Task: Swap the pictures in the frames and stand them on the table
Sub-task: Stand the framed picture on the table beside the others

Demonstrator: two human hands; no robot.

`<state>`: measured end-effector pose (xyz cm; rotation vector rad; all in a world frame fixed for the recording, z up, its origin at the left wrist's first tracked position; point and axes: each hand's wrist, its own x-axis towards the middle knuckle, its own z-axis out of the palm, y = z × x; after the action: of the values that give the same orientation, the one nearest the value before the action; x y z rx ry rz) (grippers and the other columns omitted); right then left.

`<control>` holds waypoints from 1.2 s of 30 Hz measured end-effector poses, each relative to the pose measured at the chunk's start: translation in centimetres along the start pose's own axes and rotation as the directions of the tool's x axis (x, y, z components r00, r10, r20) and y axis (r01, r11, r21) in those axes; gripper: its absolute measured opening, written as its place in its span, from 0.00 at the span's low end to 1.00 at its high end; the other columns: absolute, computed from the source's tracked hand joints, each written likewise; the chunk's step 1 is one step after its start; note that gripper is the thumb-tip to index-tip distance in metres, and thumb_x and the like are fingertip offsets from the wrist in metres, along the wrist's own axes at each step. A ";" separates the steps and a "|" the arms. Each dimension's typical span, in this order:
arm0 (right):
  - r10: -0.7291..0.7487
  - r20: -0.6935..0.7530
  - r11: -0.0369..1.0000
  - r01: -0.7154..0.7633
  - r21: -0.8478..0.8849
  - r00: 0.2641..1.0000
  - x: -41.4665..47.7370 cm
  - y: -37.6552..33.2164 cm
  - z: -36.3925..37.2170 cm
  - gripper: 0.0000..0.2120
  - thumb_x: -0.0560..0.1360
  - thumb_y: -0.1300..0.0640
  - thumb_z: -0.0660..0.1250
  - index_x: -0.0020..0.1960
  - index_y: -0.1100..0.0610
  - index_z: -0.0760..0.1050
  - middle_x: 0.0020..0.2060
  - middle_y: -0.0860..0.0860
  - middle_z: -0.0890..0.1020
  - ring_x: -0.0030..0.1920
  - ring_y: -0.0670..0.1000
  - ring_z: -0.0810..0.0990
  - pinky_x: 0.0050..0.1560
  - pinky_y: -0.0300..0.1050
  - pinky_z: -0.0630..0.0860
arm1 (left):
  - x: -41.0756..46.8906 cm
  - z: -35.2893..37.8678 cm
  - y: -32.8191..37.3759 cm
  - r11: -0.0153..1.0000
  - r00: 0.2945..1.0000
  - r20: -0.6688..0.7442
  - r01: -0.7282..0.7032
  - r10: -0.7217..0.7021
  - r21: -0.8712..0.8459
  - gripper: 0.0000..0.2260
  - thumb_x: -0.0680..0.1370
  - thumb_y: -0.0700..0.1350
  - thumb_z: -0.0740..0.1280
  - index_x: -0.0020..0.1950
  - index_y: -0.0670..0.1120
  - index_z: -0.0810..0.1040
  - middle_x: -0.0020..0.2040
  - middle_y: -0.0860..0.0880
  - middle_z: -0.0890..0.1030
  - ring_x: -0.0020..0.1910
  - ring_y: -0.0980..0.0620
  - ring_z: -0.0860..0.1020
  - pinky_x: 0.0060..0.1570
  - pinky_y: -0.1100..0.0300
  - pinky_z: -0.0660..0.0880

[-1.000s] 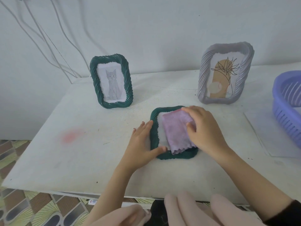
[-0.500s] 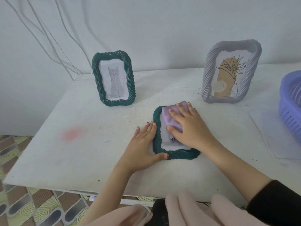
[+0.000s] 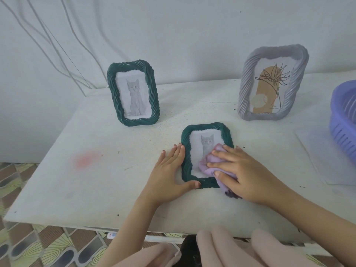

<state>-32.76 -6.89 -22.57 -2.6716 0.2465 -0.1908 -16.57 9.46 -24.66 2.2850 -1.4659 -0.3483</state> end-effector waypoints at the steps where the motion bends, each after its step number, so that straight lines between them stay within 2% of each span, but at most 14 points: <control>1: 0.022 -0.011 0.999 -0.022 -0.026 1.000 0.7 0.5 0.0 0.21 0.77 0.45 0.52 0.66 0.47 0.71 0.69 0.46 0.69 0.72 0.49 0.60 0.70 0.44 0.51 | 0.0 0.0 0.0 1.000 1.000 0.004 -0.002 0.002 0.000 0.49 0.64 0.74 0.54 0.76 0.48 0.46 0.74 0.57 0.45 0.73 0.62 0.42 0.72 0.61 0.37; 4: 0.095 -0.075 0.990 -0.102 -0.093 0.993 3.7 2.1 0.0 0.19 0.79 0.48 0.54 0.68 0.49 0.69 0.71 0.50 0.66 0.73 0.54 0.59 0.71 0.48 0.50 | -0.1 0.0 0.0 1.000 1.000 0.007 -0.003 0.003 0.001 0.49 0.64 0.74 0.54 0.76 0.48 0.46 0.75 0.57 0.46 0.74 0.62 0.42 0.73 0.59 0.38; 8: 0.088 -0.082 0.991 -0.095 -0.090 0.993 6.8 1.7 0.3 0.22 0.77 0.48 0.52 0.67 0.54 0.71 0.66 0.53 0.71 0.67 0.58 0.64 0.69 0.54 0.61 | -0.1 0.1 0.0 1.000 1.000 -0.004 -0.003 0.003 0.011 0.48 0.65 0.74 0.55 0.76 0.48 0.47 0.75 0.57 0.46 0.74 0.62 0.43 0.73 0.60 0.38; 11: 0.050 -0.066 0.999 -0.050 0.002 0.997 6.0 -0.3 0.6 0.18 0.78 0.53 0.58 0.67 0.54 0.71 0.66 0.52 0.71 0.68 0.55 0.63 0.68 0.50 0.60 | -0.1 0.2 0.0 1.000 1.000 -0.011 -0.002 0.003 0.012 0.47 0.65 0.73 0.55 0.76 0.49 0.47 0.73 0.58 0.45 0.74 0.63 0.42 0.72 0.63 0.37; 14: -0.026 -0.038 0.998 0.029 0.061 0.999 3.3 -1.7 0.9 0.16 0.77 0.53 0.60 0.63 0.53 0.75 0.61 0.49 0.73 0.66 0.50 0.66 0.65 0.46 0.67 | 0.0 0.2 -0.1 1.000 1.000 -0.020 0.002 -0.002 0.015 0.47 0.65 0.74 0.54 0.76 0.49 0.48 0.74 0.58 0.46 0.74 0.62 0.43 0.71 0.63 0.37; 17: -0.048 0.017 0.997 0.047 0.057 0.999 0.4 -1.9 0.8 0.16 0.77 0.50 0.58 0.63 0.49 0.75 0.61 0.45 0.74 0.67 0.47 0.65 0.65 0.44 0.66 | -0.1 0.3 -0.1 1.000 1.000 -0.018 0.009 -0.009 -0.007 0.48 0.65 0.73 0.55 0.76 0.49 0.46 0.75 0.58 0.46 0.74 0.63 0.43 0.72 0.63 0.37; 21: -0.036 0.030 0.999 0.036 -0.020 0.999 -0.6 -0.9 -0.2 0.19 0.77 0.48 0.53 0.62 0.48 0.76 0.58 0.46 0.76 0.59 0.46 0.68 0.57 0.41 0.65 | 0.0 0.1 0.0 1.000 1.000 -0.009 0.006 -0.006 -0.005 0.48 0.64 0.74 0.55 0.76 0.49 0.46 0.74 0.58 0.46 0.73 0.64 0.41 0.71 0.64 0.36; 23: 0.002 0.012 0.999 -0.001 -0.052 1.000 0.5 -0.4 -0.4 0.21 0.77 0.46 0.50 0.64 0.46 0.74 0.60 0.47 0.74 0.60 0.48 0.68 0.60 0.41 0.62 | 0.0 0.1 -0.1 1.000 1.000 -0.008 0.006 -0.006 -0.005 0.48 0.64 0.73 0.55 0.76 0.49 0.46 0.75 0.56 0.46 0.73 0.63 0.42 0.72 0.63 0.37; 26: 0.112 -0.035 0.992 -0.114 -0.062 0.993 3.0 0.6 -0.5 0.20 0.80 0.48 0.53 0.70 0.48 0.66 0.72 0.50 0.65 0.72 0.53 0.59 0.69 0.43 0.53 | -0.1 0.1 0.0 1.000 1.000 -0.003 0.002 -0.002 -0.006 0.48 0.64 0.73 0.56 0.76 0.49 0.46 0.76 0.55 0.47 0.74 0.62 0.43 0.73 0.61 0.38; 28: 0.151 -0.035 0.984 -0.154 -0.087 0.988 4.8 1.1 -0.3 0.21 0.80 0.49 0.52 0.72 0.48 0.61 0.75 0.50 0.58 0.75 0.55 0.51 0.71 0.45 0.44 | -0.1 0.1 0.1 1.000 1.000 -0.003 0.003 -0.003 -0.009 0.48 0.65 0.73 0.56 0.76 0.49 0.46 0.76 0.55 0.47 0.74 0.62 0.43 0.73 0.60 0.38; 29: 0.159 -0.031 0.982 -0.161 -0.099 0.987 5.7 1.1 -0.1 0.21 0.80 0.49 0.51 0.73 0.49 0.59 0.75 0.51 0.56 0.75 0.56 0.48 0.72 0.47 0.43 | -0.1 0.1 0.1 1.000 1.000 -0.004 0.004 -0.004 -0.011 0.48 0.65 0.73 0.56 0.76 0.49 0.46 0.76 0.56 0.47 0.74 0.62 0.43 0.73 0.61 0.38; 34: 0.100 -0.003 0.982 -0.099 -0.158 0.995 6.7 0.7 1.0 0.22 0.80 0.47 0.51 0.73 0.48 0.61 0.75 0.50 0.57 0.75 0.58 0.49 0.73 0.50 0.46 | -0.1 0.1 0.1 0.999 1.000 -0.009 0.016 -0.016 -0.035 0.48 0.64 0.73 0.57 0.76 0.49 0.48 0.74 0.58 0.47 0.73 0.64 0.43 0.71 0.65 0.36; 36: 0.036 0.039 0.990 -0.031 -0.138 0.999 5.6 0.5 1.2 0.22 0.79 0.45 0.50 0.72 0.47 0.64 0.74 0.49 0.59 0.74 0.58 0.52 0.73 0.54 0.51 | -0.1 0.1 0.1 0.999 1.000 -0.009 0.018 -0.018 -0.038 0.48 0.64 0.73 0.57 0.76 0.49 0.48 0.73 0.60 0.46 0.73 0.65 0.43 0.69 0.68 0.35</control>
<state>-27.17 -7.93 -23.34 -2.8024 0.3014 -0.1116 -16.72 9.53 -24.69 2.2680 -1.4228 -0.3678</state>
